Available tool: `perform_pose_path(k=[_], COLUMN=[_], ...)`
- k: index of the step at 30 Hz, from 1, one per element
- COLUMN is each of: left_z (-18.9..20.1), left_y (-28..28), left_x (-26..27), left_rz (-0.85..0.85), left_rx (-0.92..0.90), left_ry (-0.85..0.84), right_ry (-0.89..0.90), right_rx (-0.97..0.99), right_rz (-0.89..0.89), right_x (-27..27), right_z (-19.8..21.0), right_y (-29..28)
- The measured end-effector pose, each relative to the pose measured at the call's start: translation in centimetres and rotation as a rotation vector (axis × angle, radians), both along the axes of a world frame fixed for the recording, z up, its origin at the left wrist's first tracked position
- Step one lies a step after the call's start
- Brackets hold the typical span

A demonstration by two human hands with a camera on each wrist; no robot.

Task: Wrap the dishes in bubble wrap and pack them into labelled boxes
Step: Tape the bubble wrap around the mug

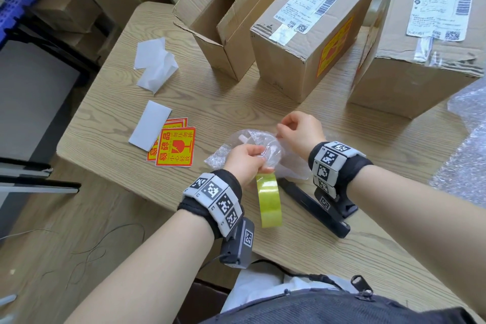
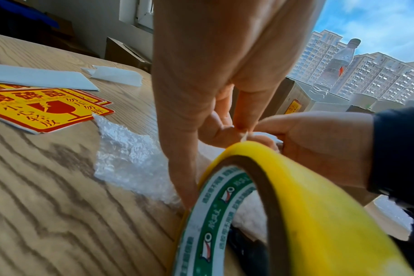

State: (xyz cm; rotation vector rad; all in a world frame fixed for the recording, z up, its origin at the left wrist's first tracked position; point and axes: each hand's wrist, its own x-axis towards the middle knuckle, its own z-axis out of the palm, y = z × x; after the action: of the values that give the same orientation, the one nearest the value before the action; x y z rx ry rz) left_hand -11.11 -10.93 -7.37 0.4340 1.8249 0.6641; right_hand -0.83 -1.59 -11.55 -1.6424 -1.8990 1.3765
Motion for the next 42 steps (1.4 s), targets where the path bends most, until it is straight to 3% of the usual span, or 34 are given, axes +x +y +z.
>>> perform_pose_path(k=[7,19,22,25,29,37,42], left_z=[-0.2,-0.3,-0.2,0.0,0.1,-0.2,0.2], left_y=[-0.2,-1.0,-1.2,-1.2,-1.3,-1.4,-1.2], left_x=[0.1,0.3,0.3,0.3,0.4,0.3,0.3], left_rz=[0.037,0.134,0.123,0.132,0.142,0.123,0.169], left_rx=[0.030,0.100,0.121,0.135,0.150,0.133,0.129], left_ry=[0.005,0.013,0.026,0.022,0.010,0.005,-0.043], right_ry=[0.074,-0.079,-0.058,-0.051,-0.066,-0.005,-0.113], right_rx=[-0.026,0.104,0.270,0.363,0.308,0.361,0.044], right_rz=[0.111,0.168,0.198,0.340,0.454,0.260,0.341], right_x=[0.4,-0.2,0.5,1.3,1.7,1.9,2.6], right_z=[0.2,-0.3,0.3,1.2,1.5,1.7,3.0], right_y=[-0.9,-1.4,-1.8,-2.6,-3.6,-4.9,-7.5])
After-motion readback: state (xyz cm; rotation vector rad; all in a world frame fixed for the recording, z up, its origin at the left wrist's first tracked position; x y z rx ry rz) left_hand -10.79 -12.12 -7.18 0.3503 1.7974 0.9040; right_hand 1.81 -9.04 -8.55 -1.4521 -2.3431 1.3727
